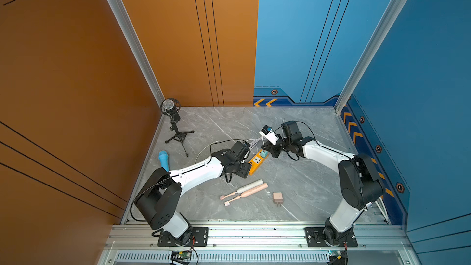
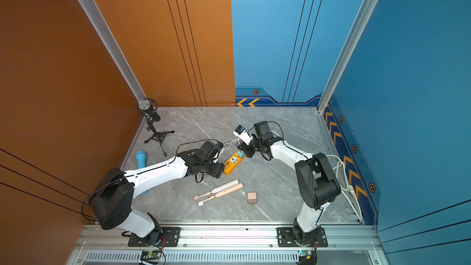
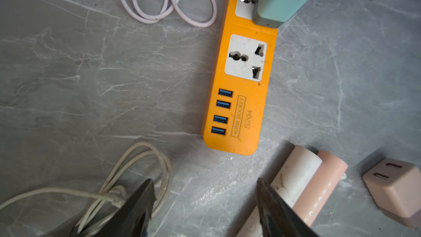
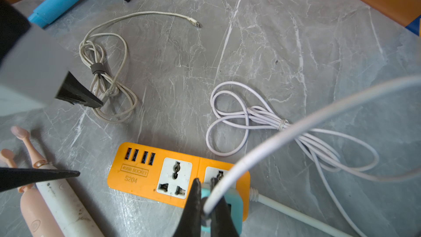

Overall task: Charge the electric toothbrush
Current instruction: Insert the charging cable into the plug, then adjust the socket at the center of the board.

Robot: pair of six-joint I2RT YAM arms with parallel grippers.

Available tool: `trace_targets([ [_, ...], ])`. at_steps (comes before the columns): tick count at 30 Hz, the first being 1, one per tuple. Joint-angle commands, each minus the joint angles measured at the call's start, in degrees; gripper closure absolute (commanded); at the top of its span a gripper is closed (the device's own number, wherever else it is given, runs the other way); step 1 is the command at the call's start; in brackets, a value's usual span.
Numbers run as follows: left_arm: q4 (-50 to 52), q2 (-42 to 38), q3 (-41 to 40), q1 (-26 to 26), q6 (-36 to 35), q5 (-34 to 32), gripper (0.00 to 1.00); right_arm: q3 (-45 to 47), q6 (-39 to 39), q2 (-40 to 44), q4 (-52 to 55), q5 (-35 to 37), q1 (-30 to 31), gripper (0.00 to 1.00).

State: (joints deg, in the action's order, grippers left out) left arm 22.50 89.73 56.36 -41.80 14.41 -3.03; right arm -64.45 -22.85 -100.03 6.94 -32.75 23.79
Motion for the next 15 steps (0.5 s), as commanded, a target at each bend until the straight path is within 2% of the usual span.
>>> trace_targets([
  [1, 0.58, 0.74, 1.74, -0.73, -0.79, -1.57, 0.27, -1.13, -3.18, -1.10, 5.98, 0.32, 0.64, 1.00],
  [11, -2.52, 5.38, 2.28, -0.80, -1.88, 1.92, 0.21, -3.15, -3.70, -1.97, 9.32, 0.31, -0.32, 1.00],
  [15, -4.36, 8.20, 5.07, -0.74, -2.58, 3.41, 0.19, -2.99, -2.84, -1.93, 8.53, 2.06, -0.13, 1.00],
])
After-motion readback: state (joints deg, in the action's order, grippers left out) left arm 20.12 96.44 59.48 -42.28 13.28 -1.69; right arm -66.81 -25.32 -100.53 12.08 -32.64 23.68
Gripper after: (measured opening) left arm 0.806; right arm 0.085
